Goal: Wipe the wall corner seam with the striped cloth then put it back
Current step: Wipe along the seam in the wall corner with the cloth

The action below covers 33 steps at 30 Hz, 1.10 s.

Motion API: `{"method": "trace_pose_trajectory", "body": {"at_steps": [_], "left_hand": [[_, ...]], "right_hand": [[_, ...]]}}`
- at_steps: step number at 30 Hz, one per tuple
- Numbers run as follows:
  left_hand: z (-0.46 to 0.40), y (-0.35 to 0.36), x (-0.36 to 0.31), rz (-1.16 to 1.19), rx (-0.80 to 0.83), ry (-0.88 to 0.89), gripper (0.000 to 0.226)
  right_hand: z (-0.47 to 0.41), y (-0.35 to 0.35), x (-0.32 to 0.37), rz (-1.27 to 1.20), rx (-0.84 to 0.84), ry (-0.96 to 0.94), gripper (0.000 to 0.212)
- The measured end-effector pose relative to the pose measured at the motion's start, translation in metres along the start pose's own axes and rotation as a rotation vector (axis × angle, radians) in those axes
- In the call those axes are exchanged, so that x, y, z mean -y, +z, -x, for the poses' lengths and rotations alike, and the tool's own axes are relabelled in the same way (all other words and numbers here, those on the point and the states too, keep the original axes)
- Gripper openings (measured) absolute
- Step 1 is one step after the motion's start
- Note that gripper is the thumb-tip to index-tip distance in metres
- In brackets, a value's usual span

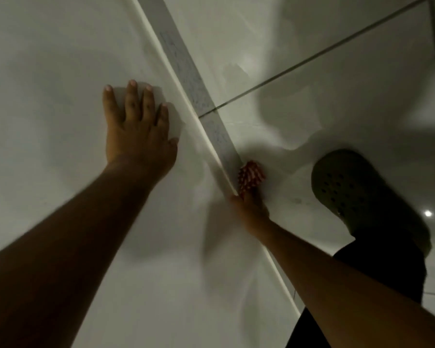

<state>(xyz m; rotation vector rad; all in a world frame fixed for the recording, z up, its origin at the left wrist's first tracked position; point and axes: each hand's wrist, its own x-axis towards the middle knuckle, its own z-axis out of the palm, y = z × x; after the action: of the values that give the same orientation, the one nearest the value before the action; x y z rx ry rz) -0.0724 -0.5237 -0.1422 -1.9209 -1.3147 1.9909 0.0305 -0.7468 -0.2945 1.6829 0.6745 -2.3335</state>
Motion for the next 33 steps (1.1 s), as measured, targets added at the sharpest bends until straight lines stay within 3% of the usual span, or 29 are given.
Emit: {"method": "trace_pose_trajectory", "body": {"at_steps": [3, 7, 9, 12, 15, 18, 22, 25, 28, 33], "left_hand": [[0.007, -0.002, 0.005, 0.009, 0.002, 0.015, 0.077], [0.013, -0.002, 0.013, 0.001, -0.011, 0.026, 0.08], [0.016, -0.003, 0.016, 0.002, -0.026, 0.019, 0.081], [0.024, -0.003, 0.017, 0.043, 0.0, 0.004, 0.079], [0.032, -0.003, 0.019, 0.23, 0.012, -0.008, 0.075], [0.036, -0.005, 0.021, 0.217, 0.008, 0.012, 0.076], [0.032, -0.01, 0.012, 0.123, 0.035, 0.016, 0.08], [0.026, -0.012, 0.01, 0.132, 0.043, -0.007, 0.081], [0.026, -0.007, 0.013, 0.104, 0.032, -0.004, 0.081], [0.026, -0.005, 0.015, 0.251, -0.002, -0.016, 0.078]], "right_hand": [[-0.019, -0.014, 0.045, 0.078, -0.063, -0.142, 0.099], [-0.042, -0.022, 0.109, 0.174, -0.023, -0.229, 0.1], [-0.031, -0.015, 0.104, 0.234, -0.063, -0.278, 0.096], [0.004, -0.013, 0.056, 0.127, -0.028, -0.332, 0.099], [0.03, -0.003, 0.01, 0.065, 0.027, -0.217, 0.096], [0.021, -0.001, 0.016, 0.002, 0.015, -0.075, 0.096], [-0.03, -0.026, 0.085, 0.062, -0.059, -0.219, 0.087], [-0.041, -0.03, 0.119, 0.133, -0.025, -0.281, 0.1], [-0.019, -0.025, 0.096, 0.145, -0.001, -0.263, 0.102], [0.011, -0.021, 0.054, 0.056, 0.038, -0.117, 0.092]]}}
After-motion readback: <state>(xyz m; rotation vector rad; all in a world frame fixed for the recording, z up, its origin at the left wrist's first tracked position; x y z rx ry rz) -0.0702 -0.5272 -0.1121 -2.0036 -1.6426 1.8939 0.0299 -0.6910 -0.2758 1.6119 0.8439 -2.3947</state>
